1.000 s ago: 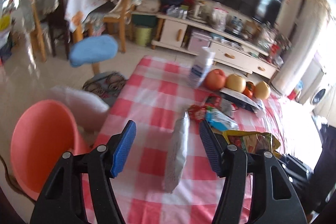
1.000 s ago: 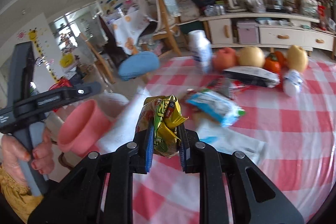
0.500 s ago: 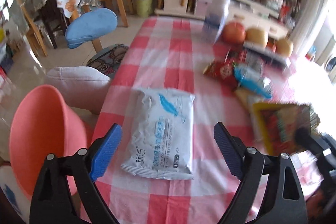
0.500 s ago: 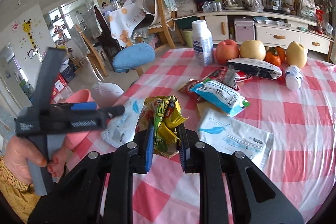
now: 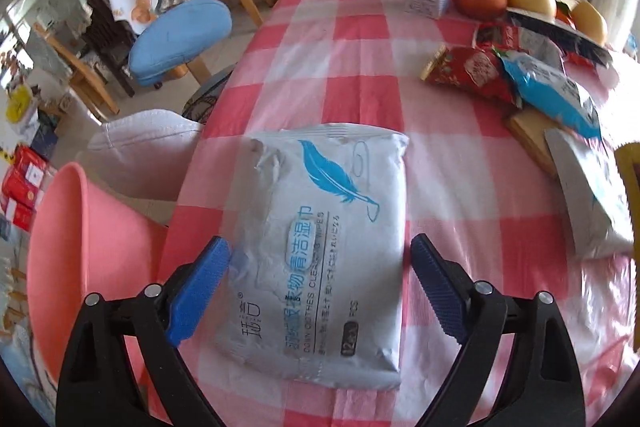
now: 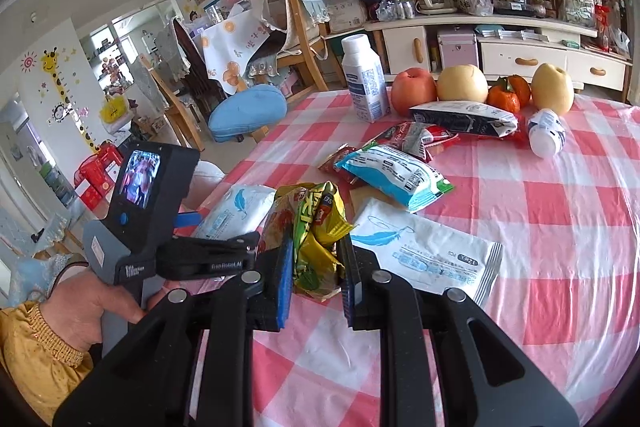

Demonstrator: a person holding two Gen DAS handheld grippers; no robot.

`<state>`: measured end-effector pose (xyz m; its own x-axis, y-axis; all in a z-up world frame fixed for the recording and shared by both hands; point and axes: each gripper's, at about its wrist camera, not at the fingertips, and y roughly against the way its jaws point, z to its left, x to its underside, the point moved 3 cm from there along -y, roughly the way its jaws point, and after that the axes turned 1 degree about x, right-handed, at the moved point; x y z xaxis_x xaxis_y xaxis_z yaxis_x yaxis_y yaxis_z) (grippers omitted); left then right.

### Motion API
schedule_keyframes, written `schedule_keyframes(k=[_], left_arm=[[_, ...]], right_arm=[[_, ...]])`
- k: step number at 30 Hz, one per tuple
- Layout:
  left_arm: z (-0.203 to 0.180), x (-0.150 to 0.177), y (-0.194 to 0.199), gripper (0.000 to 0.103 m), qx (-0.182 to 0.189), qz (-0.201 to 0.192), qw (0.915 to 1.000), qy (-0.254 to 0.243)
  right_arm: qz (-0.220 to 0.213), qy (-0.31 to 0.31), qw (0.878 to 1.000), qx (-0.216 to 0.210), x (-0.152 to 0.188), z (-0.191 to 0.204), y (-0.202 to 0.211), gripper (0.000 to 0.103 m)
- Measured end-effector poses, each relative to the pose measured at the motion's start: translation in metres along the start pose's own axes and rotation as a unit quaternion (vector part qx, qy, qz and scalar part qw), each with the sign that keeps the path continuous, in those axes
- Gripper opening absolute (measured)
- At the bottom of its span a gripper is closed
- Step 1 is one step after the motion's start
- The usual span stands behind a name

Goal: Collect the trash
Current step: 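Grasp the white wet-wipe packet with the left gripper while the right gripper holds the wrapper, then carry the wet-wipe packet and yellow-green wrapper over the pink bucket and open both grippers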

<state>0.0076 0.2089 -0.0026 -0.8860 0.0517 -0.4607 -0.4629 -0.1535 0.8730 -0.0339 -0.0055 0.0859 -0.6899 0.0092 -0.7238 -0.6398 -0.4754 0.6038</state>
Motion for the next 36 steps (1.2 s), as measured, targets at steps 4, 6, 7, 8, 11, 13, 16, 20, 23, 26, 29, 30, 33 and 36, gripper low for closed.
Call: schedule_keyframes(k=[4, 6, 7, 8, 11, 13, 16, 20, 23, 26, 29, 30, 33, 36], left_arm=[[0.001, 0.000, 0.001, 0.075, 0.017, 0.002, 0.9998, 0.010], [0.000, 0.000, 0.005, 0.069, 0.022, -0.003, 0.9997, 0.013], [0.002, -0.001, 0.010, 0.066, 0.029, -0.009, 0.9994, 0.019], [0.004, -0.003, 0.015, 0.061, 0.037, -0.014, 0.9989, 0.025], [0.017, -0.004, 0.029, 0.053, 0.081, -0.022, 0.9942, 0.068], [0.025, -0.004, 0.033, 0.052, 0.099, -0.023, 0.9910, 0.087], [0.034, -0.002, 0.036, 0.051, 0.116, -0.026, 0.9874, 0.105], [0.046, -0.002, 0.047, 0.050, 0.136, -0.041, 0.9820, 0.124], [0.059, -0.004, 0.060, 0.050, 0.142, -0.058, 0.9784, 0.139], [0.078, -0.005, 0.077, 0.050, 0.147, -0.079, 0.9728, 0.161], [0.107, -0.002, 0.097, 0.050, 0.139, -0.106, 0.9666, 0.188], [0.118, -0.001, 0.104, 0.050, 0.132, -0.115, 0.9644, 0.198], [0.154, 0.005, 0.117, 0.050, 0.116, -0.135, 0.9559, 0.234], [0.186, 0.013, 0.120, 0.050, 0.102, -0.141, 0.9468, 0.271]], right_arm=[[0.003, -0.003, 1.000, -0.001, 0.001, -0.001, -0.002, 0.022], [0.004, 0.000, 1.000, -0.002, 0.002, 0.002, -0.003, 0.022], [0.005, 0.002, 1.000, -0.002, 0.002, 0.003, -0.004, 0.022], [0.005, 0.005, 1.000, -0.003, 0.002, 0.005, -0.004, 0.022], [0.009, 0.011, 1.000, -0.008, 0.003, 0.014, -0.006, 0.022], [0.012, 0.019, 1.000, -0.011, 0.004, 0.022, -0.008, 0.022], [0.014, 0.026, 0.999, -0.012, 0.004, 0.031, -0.011, 0.022], [0.015, 0.035, 0.999, -0.011, 0.002, 0.042, -0.012, 0.022], [0.014, 0.041, 0.999, -0.016, -0.001, 0.053, -0.012, 0.022], [0.014, 0.047, 0.998, -0.027, -0.006, 0.068, -0.014, 0.021], [0.013, 0.058, 0.997, -0.047, -0.012, 0.090, -0.017, 0.022], [0.013, 0.062, 0.997, -0.054, -0.015, 0.098, -0.019, 0.022], [0.012, 0.081, 0.993, -0.084, -0.024, 0.134, -0.028, 0.022], [0.012, 0.100, 0.988, -0.114, -0.034, 0.172, -0.039, 0.022]])
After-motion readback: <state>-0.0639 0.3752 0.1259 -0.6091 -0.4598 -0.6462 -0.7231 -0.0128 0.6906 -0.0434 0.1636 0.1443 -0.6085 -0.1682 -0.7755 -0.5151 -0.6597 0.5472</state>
